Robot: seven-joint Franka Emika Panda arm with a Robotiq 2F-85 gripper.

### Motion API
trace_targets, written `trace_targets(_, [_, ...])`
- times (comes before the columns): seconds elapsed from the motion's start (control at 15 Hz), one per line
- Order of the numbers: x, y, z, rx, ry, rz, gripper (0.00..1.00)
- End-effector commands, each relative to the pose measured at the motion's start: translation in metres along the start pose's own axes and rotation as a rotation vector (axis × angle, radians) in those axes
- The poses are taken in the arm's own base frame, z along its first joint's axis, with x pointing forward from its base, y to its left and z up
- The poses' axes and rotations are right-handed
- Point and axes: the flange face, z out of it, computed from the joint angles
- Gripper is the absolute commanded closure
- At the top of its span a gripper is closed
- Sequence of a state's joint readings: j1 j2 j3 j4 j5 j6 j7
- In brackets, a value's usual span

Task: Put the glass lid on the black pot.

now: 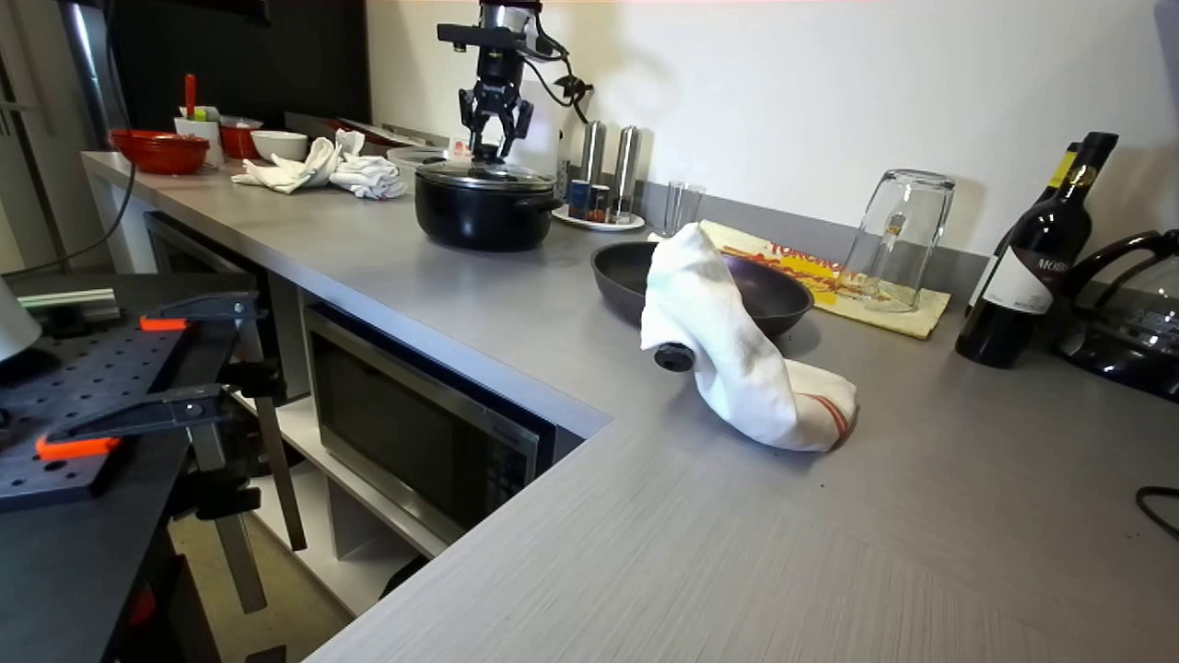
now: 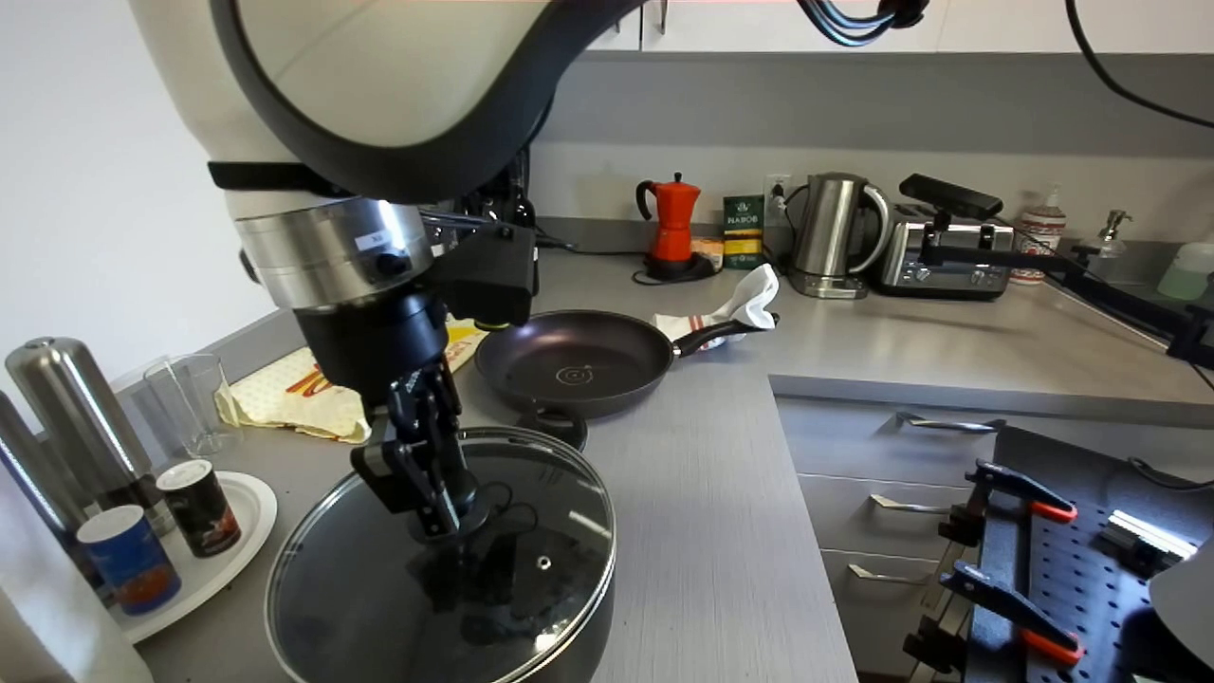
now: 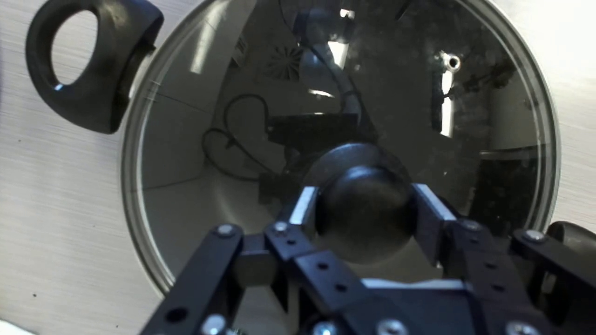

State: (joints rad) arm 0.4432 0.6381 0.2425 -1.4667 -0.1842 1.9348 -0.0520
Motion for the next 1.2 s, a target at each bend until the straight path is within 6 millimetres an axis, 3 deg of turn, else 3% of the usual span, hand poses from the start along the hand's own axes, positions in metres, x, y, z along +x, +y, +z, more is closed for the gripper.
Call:
trace_targets(0.0, [0.0046, -0.0018, -0.0057, 0.036, -0.002, -0.017, 0.74])
trace_targets(0.47, [0.0052, 0.0009, 0.0016, 0.056, -0.010, -0.016, 0.74])
trace_targets(0.53, [0.0051, 0.0006, 0.0016, 0.056, -0.011, -0.015, 0.24])
trace_targets(0.6, [0.0047, 0.0003, 0.0013, 0.057, -0.009, -0.016, 0.23])
trace_targets(0.87, [0.0041, -0.0017, -0.0011, 0.057, -0.003, -0.015, 0.00])
trace_targets(1.13, [0.0030, -0.0010, -0.0028, 0.055, -0.001, -0.011, 0.00])
